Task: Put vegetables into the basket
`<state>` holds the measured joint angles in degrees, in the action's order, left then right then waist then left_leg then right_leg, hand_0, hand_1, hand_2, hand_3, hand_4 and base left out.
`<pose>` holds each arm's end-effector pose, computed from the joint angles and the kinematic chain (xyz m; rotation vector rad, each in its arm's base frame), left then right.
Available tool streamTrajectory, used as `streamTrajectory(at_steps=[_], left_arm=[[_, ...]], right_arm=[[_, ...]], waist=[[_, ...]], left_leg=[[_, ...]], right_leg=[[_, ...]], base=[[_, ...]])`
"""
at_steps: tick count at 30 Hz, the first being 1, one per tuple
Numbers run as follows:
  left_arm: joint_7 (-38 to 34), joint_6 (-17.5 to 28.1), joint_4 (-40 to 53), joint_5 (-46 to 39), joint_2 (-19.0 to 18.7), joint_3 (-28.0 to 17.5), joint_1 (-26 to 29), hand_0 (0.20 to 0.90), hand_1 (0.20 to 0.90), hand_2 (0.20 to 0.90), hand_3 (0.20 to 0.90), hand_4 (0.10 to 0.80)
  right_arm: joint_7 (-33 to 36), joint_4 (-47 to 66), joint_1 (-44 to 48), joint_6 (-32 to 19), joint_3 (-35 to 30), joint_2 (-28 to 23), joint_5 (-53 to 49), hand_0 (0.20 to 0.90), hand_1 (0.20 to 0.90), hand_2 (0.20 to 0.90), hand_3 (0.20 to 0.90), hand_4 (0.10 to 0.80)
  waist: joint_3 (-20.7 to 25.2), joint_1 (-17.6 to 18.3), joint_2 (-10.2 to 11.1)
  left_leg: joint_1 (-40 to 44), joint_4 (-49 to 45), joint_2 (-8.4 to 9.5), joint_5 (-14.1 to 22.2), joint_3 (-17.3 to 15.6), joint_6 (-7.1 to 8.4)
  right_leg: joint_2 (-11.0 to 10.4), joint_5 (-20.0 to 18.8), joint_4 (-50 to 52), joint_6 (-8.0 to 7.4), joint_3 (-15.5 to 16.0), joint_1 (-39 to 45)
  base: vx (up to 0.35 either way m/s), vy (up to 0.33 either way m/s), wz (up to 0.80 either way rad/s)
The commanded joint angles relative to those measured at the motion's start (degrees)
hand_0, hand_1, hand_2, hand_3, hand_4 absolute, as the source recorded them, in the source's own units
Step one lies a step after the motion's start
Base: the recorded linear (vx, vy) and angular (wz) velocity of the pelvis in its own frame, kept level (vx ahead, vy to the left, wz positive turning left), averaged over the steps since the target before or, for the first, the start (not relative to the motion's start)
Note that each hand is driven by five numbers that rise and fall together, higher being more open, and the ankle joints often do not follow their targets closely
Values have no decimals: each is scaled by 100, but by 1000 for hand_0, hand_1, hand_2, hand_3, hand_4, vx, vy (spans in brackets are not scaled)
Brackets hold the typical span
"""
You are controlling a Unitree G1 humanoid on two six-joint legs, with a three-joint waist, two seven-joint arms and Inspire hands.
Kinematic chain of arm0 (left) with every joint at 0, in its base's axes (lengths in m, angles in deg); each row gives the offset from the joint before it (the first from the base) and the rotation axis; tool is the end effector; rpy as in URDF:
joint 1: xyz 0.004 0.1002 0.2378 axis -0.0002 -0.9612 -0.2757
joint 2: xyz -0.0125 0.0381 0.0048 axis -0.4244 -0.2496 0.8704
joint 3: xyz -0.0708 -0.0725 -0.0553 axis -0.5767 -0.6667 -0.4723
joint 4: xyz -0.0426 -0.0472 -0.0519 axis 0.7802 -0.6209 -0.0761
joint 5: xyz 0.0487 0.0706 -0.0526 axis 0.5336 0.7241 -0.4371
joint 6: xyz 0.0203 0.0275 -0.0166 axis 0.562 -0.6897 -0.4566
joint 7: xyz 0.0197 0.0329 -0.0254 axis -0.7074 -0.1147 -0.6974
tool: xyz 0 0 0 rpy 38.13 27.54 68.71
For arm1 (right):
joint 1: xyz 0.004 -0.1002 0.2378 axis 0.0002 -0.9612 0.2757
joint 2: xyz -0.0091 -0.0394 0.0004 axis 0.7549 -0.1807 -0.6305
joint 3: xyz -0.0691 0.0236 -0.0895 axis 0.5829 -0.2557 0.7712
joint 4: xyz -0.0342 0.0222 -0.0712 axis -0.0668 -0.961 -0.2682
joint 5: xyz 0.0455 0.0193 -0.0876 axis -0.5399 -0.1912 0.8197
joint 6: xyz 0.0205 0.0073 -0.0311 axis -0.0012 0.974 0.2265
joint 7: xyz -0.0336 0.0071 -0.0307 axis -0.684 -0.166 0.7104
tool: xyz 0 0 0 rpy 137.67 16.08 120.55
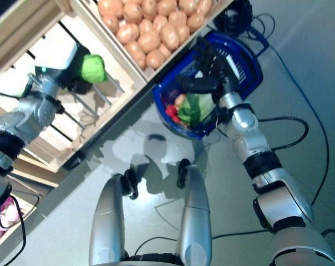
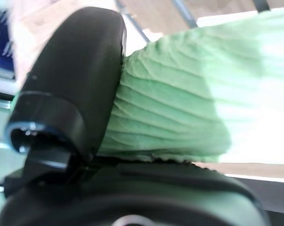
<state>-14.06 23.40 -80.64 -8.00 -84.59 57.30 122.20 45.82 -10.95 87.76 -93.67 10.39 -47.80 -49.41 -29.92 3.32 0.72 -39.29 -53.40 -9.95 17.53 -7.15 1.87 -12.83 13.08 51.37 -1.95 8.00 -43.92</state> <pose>0.3430 0.2615 0.1876 1.4261 -0.4878 0.1302 0.3376 -0.2077 0.1630 -0.0531 -0.3090 0.2454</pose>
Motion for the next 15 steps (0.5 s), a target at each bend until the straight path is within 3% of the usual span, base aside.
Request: streamTrajectory(at_steps=[1, 7, 8, 11, 15], left_arm=[[-105, 755, 565, -976, -151, -1040, -160, 300, 300, 300, 300, 400], [708, 1118, 1038, -2641, 447, -1830, -1038, 300, 300, 300, 300, 400], [1012, 1132, 1233, -3143, 700, -2073, -1309, 300, 300, 300, 300, 400], [1347, 1050, 1603, -3648, 1040, -2331, -1719, 300, 300, 300, 300, 400], [1812, 942, 2065, -4443, 1674, -2699, -2331, 300, 300, 300, 300, 400]], right_arm=[[-73, 539, -121, -903, -496, 242, 401, 900, 900, 900, 900, 800], [8, 463, -614, -453, -474, 600, 789, 900, 900, 900, 900, 800], [-260, 471, -775, -266, -459, 697, 782, 900, 900, 900, 900, 800], [-181, 574, -1033, -156, -431, 827, 921, 900, 900, 900, 900, 800], [-352, 612, -1468, 305, -561, 1124, 869, 900, 900, 900, 900, 800]], waist=[[623, -147, -120], [1014, -241, -45], [1141, -266, -6], [1352, -305, 44], [1834, -327, 65]], left_leg=[[599, 693, -142, -347, 88, 286], [1342, 1159, -66, -302, 54, 245], [1563, 1467, -9, -492, 47, 198], [2045, 1911, 66, -613, 28, 207], [2983, 2941, 142, -957, -80, 248]], right_leg=[[-323, 5, -435, -136, -2, 1023], [-386, 64, -928, -138, 203, 1863], [-378, -106, -1248, -99, 289, 2113], [-311, -202, -1698, -137, 398, 2627], [-95, -429, -2739, -197, 534, 3567]], base=[[108, -19, 5], [67, -36, 3], [-2, -37, 8], [98, -62, 5], [177, -31, 3]])
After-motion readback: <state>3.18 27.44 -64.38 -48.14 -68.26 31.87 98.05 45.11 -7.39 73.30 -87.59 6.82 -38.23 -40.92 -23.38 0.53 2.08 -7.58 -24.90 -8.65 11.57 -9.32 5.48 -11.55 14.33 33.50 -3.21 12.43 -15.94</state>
